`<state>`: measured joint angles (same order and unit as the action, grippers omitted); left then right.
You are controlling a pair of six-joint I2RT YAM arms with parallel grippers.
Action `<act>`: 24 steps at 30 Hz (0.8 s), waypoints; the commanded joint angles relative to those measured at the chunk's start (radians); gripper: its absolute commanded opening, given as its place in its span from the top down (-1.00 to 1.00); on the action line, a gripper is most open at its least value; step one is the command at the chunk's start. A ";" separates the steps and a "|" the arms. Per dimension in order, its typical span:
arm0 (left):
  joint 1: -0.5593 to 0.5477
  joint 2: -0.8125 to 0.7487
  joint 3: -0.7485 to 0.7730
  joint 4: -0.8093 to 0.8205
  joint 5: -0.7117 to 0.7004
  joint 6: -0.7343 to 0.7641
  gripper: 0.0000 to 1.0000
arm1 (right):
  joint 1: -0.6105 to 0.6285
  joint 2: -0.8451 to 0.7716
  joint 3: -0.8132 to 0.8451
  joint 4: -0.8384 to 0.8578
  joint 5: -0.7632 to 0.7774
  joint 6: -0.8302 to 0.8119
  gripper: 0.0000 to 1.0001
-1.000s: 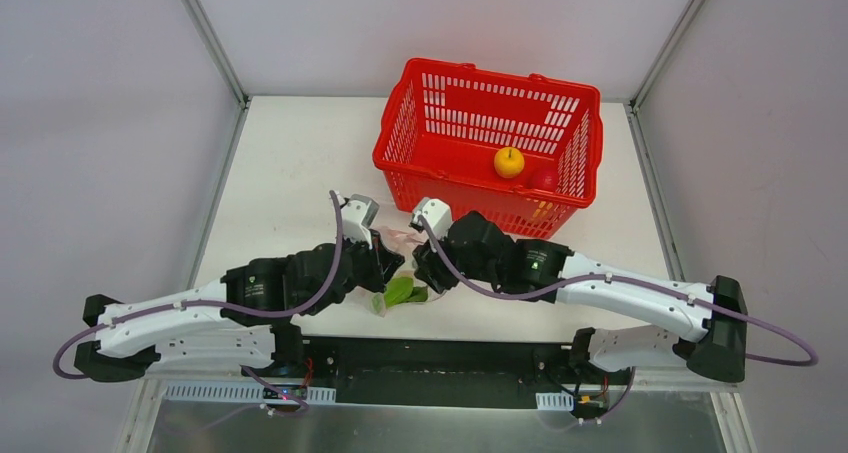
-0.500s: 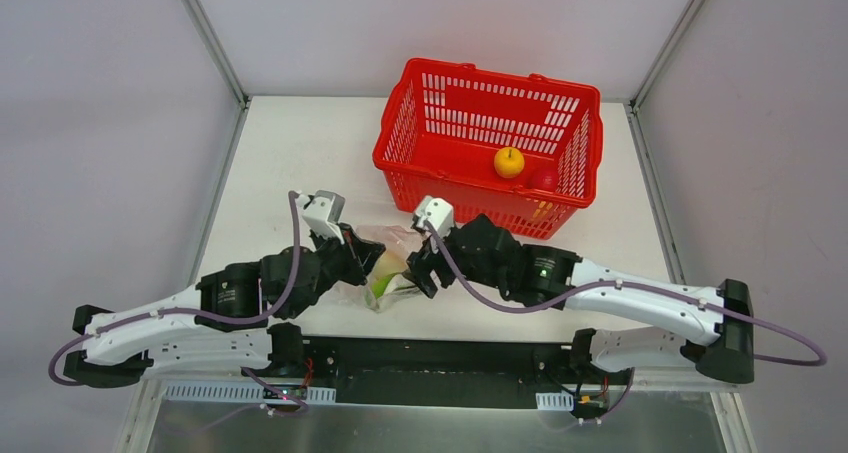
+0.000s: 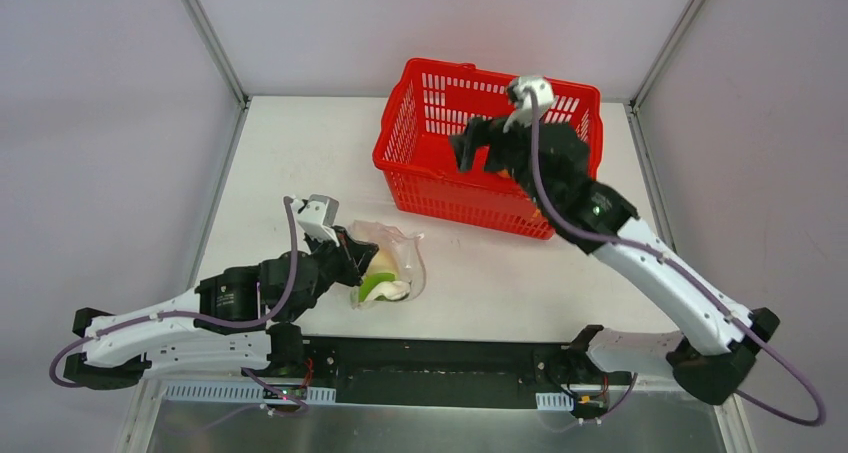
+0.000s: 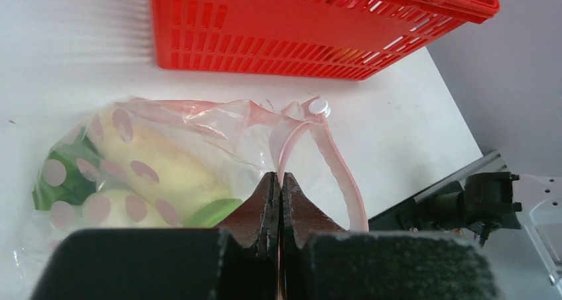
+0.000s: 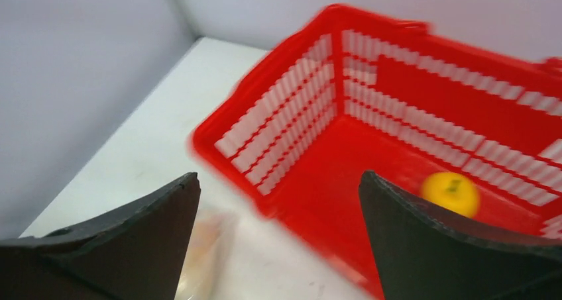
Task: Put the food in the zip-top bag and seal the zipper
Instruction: Place the fake vegetable in the zipper food storage bag, then pick up the fake fruit from the bin.
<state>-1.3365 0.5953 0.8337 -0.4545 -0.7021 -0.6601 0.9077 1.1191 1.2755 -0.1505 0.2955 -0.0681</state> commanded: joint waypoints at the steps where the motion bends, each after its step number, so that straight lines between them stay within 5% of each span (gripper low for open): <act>1: -0.006 0.036 0.010 -0.034 -0.086 0.013 1.00 | -0.215 0.166 0.137 -0.163 0.081 0.004 -0.88; 9: -0.006 0.084 0.033 -0.045 -0.022 0.013 1.00 | -0.464 0.447 0.226 -0.216 -0.065 0.065 -0.99; 20: -0.006 0.061 -0.058 0.040 0.046 -0.017 1.00 | -0.534 0.714 0.306 -0.150 -0.051 0.147 -0.99; 24: -0.007 0.044 -0.067 0.045 0.058 -0.014 1.00 | -0.541 0.747 0.257 -0.032 0.063 0.158 -0.99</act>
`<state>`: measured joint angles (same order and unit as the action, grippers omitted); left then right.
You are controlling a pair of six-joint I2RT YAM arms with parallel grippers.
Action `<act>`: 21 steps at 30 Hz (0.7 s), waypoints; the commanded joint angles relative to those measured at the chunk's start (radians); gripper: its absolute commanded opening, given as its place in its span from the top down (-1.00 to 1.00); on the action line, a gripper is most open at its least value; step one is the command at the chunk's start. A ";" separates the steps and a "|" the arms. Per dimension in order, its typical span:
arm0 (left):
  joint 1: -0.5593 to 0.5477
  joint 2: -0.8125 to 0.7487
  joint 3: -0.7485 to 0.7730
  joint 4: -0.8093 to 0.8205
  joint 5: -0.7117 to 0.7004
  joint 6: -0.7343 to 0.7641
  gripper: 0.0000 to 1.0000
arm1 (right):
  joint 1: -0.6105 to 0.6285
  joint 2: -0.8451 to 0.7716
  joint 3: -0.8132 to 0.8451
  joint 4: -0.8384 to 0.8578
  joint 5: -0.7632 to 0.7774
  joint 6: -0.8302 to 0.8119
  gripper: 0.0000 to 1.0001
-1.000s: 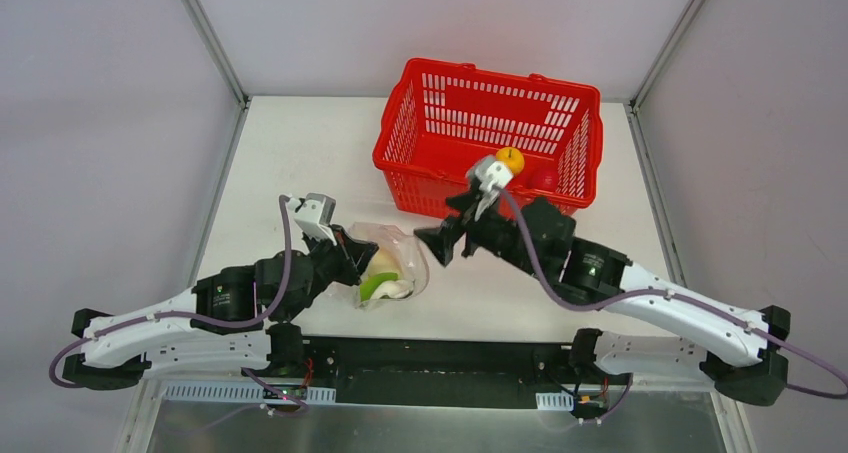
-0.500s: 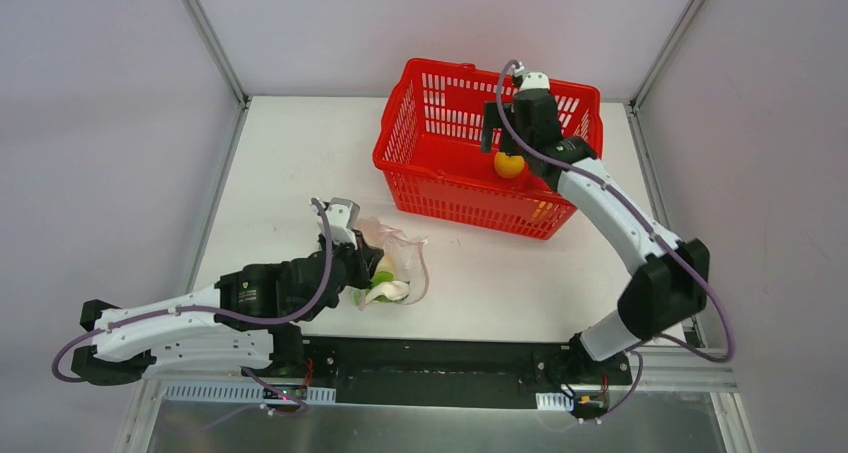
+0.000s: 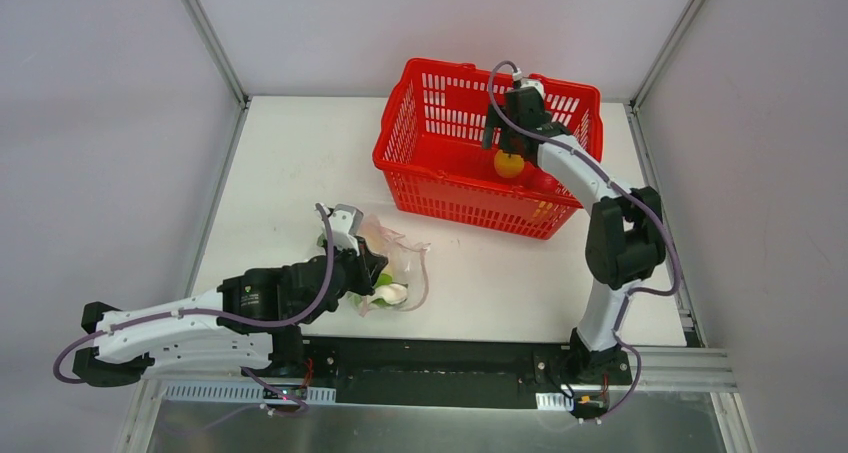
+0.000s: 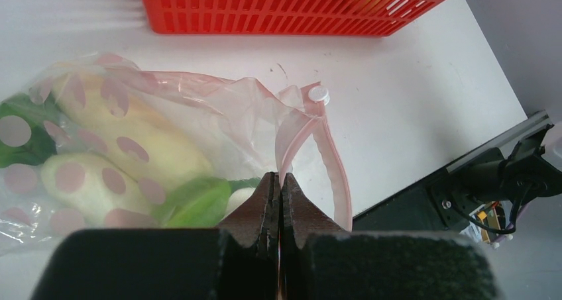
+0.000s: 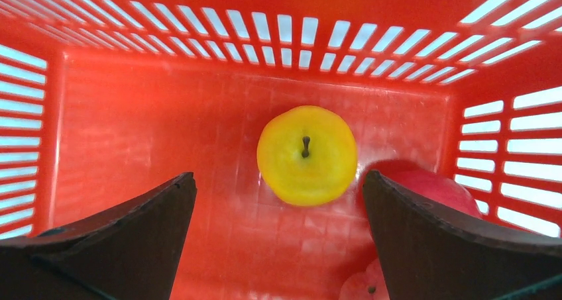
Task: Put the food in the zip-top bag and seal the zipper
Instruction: Pick up the fake fruit from the bin.
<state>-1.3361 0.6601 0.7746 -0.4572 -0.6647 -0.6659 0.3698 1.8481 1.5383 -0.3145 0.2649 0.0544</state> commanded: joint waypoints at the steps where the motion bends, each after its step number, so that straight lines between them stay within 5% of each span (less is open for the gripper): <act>1: -0.007 -0.024 -0.005 0.047 0.018 -0.004 1.00 | -0.009 0.022 -0.043 0.203 0.091 0.038 -0.98; 12: -0.006 -0.030 -0.031 0.068 0.095 -0.013 1.00 | -0.026 0.200 -0.006 0.251 0.120 -0.072 -0.97; 21: -0.006 -0.103 -0.068 0.076 0.099 -0.021 1.00 | -0.029 0.253 -0.056 0.332 0.022 -0.022 -0.60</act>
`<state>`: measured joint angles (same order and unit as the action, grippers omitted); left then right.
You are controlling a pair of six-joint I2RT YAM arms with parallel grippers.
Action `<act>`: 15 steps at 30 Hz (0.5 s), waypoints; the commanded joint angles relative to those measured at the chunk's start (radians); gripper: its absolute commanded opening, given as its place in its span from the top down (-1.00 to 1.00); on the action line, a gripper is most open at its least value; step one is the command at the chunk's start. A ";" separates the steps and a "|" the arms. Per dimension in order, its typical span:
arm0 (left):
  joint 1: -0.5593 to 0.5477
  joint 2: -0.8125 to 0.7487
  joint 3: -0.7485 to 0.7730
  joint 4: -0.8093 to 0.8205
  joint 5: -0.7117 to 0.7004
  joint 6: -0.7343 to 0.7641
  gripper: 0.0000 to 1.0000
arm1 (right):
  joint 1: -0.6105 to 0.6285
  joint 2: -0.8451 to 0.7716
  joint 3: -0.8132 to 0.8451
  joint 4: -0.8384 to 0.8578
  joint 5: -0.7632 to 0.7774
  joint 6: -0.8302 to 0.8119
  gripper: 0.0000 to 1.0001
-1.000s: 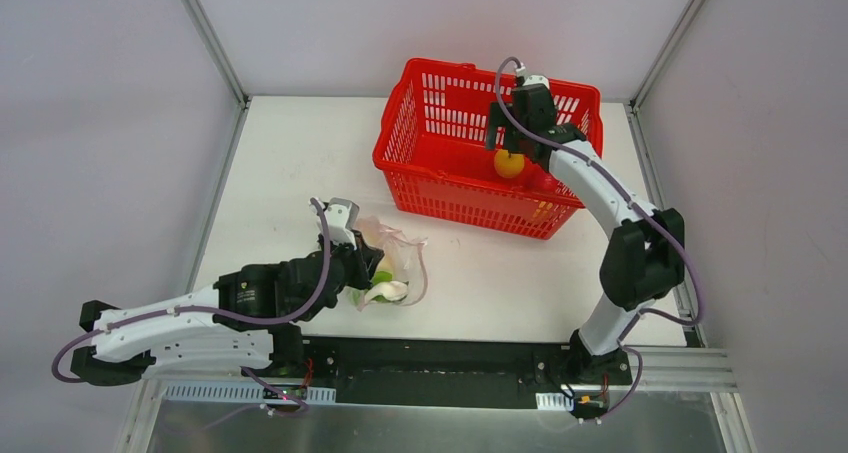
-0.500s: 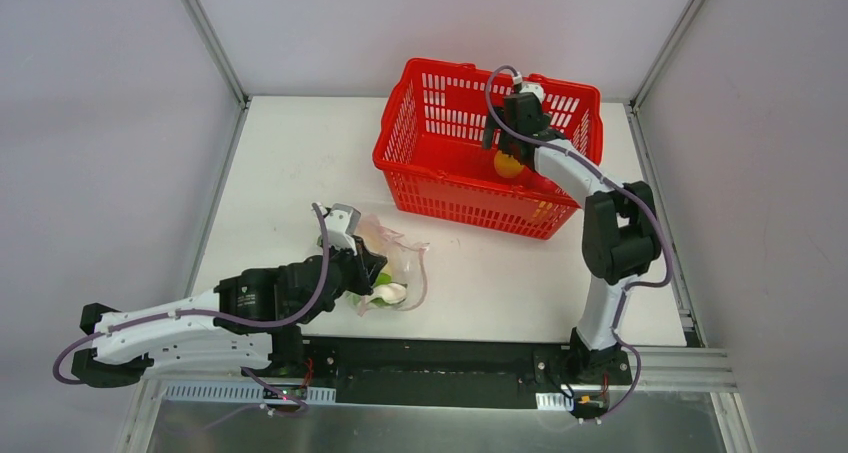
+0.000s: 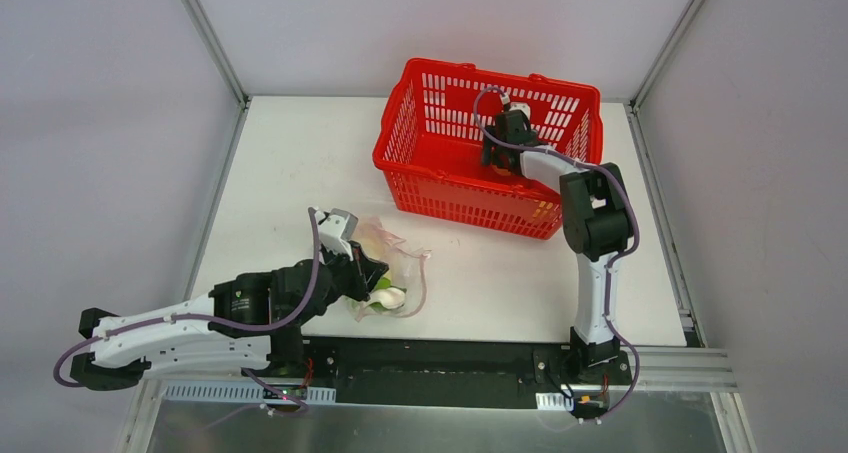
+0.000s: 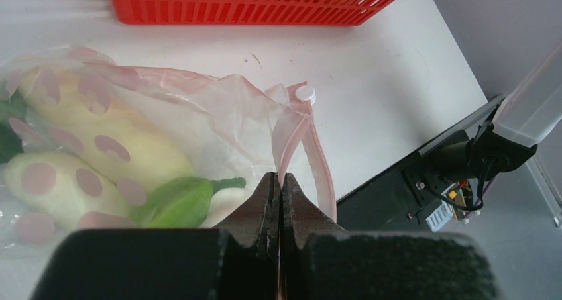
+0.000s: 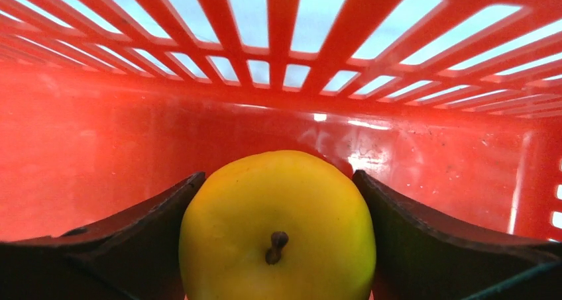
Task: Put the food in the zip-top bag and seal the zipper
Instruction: Pick up the fake fruit from the bin.
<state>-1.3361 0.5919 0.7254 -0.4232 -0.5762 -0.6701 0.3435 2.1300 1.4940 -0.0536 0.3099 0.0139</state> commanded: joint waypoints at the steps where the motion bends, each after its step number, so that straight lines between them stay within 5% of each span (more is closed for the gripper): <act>1: -0.006 -0.042 -0.024 0.042 0.008 -0.020 1.00 | -0.003 -0.040 -0.027 0.095 -0.026 0.022 -0.60; 8: -0.007 -0.043 -0.030 0.036 0.012 -0.031 1.00 | -0.007 -0.105 -0.045 0.140 0.044 0.040 -0.88; 15: -0.006 -0.014 -0.005 0.028 0.031 -0.005 1.00 | -0.014 0.009 0.068 0.138 0.014 -0.014 -0.91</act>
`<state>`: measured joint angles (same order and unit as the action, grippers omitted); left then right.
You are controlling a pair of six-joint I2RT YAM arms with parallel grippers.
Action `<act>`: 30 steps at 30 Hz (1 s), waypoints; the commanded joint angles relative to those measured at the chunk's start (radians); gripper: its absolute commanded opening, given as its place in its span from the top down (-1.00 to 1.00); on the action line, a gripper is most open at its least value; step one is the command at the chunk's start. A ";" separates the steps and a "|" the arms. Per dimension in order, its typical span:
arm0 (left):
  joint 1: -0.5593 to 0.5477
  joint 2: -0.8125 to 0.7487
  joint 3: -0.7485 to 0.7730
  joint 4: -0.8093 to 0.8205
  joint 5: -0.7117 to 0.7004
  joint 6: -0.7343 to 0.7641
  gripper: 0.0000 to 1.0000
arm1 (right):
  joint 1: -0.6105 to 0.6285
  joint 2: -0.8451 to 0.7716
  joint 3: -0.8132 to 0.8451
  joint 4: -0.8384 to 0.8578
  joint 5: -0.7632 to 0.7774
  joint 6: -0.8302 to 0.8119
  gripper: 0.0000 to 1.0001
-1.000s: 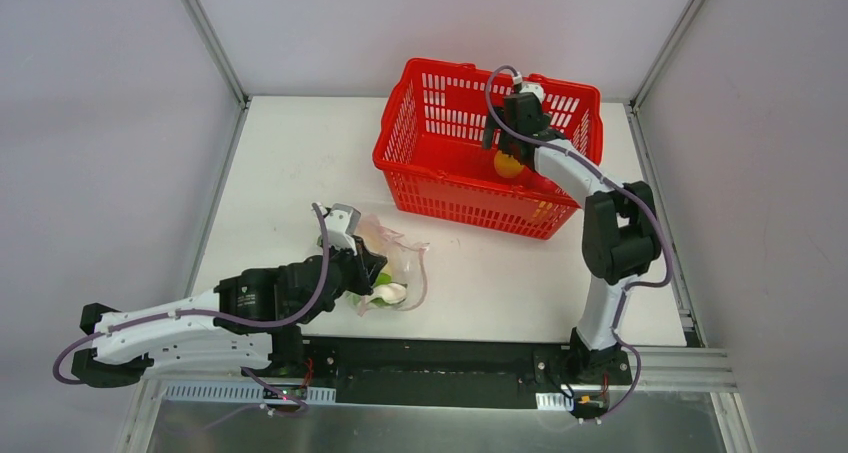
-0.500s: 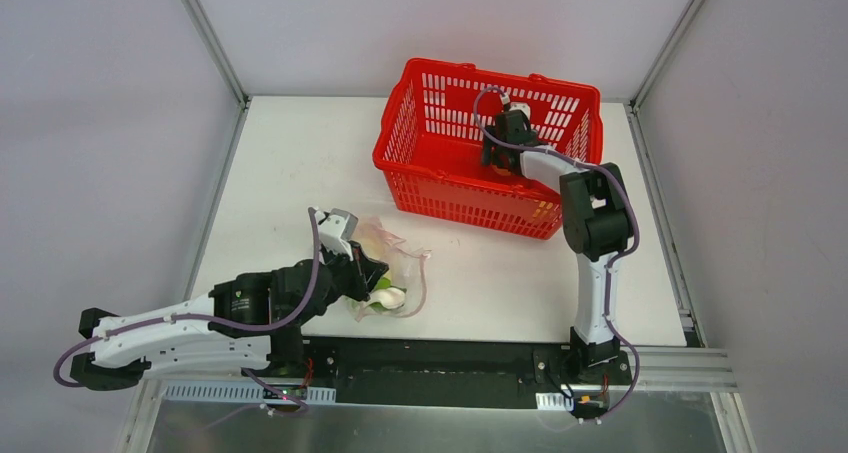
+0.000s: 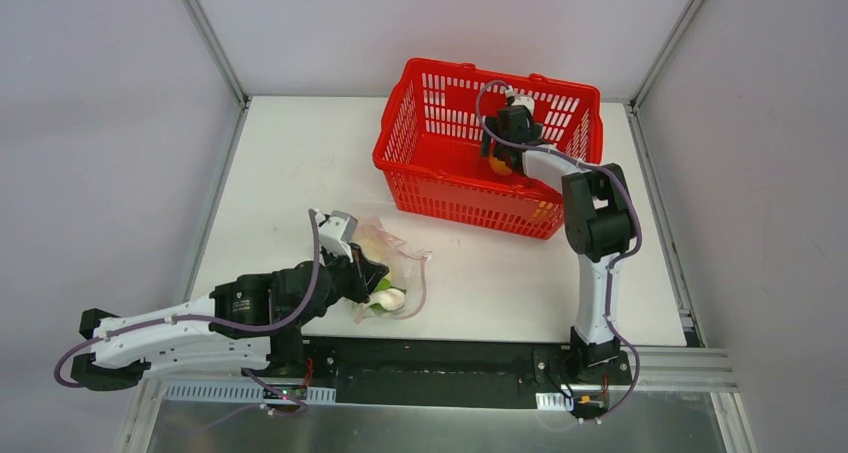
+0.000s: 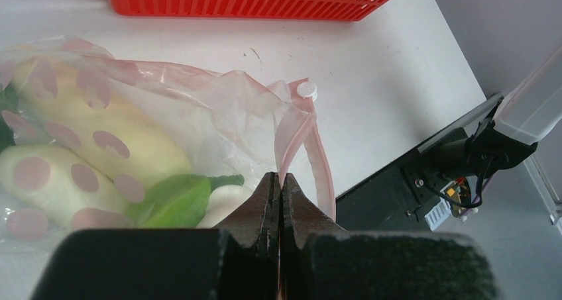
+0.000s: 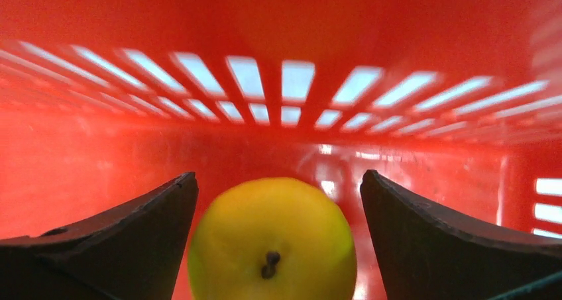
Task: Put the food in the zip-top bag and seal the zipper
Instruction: Pick up the fake fruit from the bin.
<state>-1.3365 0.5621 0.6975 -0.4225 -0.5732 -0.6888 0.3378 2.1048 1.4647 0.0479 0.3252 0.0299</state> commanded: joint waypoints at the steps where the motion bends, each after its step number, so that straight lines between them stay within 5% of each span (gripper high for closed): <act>1: -0.007 0.018 0.033 0.008 0.031 0.017 1.00 | -0.009 0.059 0.129 0.006 -0.013 -0.047 -0.86; 8: -0.006 -0.026 0.032 -0.031 0.005 0.010 1.00 | -0.008 0.016 0.073 0.032 -0.015 -0.032 -0.43; 13: -0.006 -0.039 0.035 -0.054 -0.019 0.008 1.00 | -0.007 -0.025 0.074 -0.027 -0.064 -0.040 -0.73; 23: -0.006 -0.012 0.037 -0.033 -0.014 0.000 1.00 | -0.007 0.015 0.082 -0.074 -0.095 -0.072 -0.75; 30: -0.007 0.002 0.036 -0.015 -0.013 -0.001 1.00 | -0.007 -0.048 0.049 -0.055 -0.095 -0.040 -0.19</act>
<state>-1.3365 0.5587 0.7101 -0.4686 -0.5617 -0.6884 0.3351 2.1433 1.5402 -0.0189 0.2379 -0.0277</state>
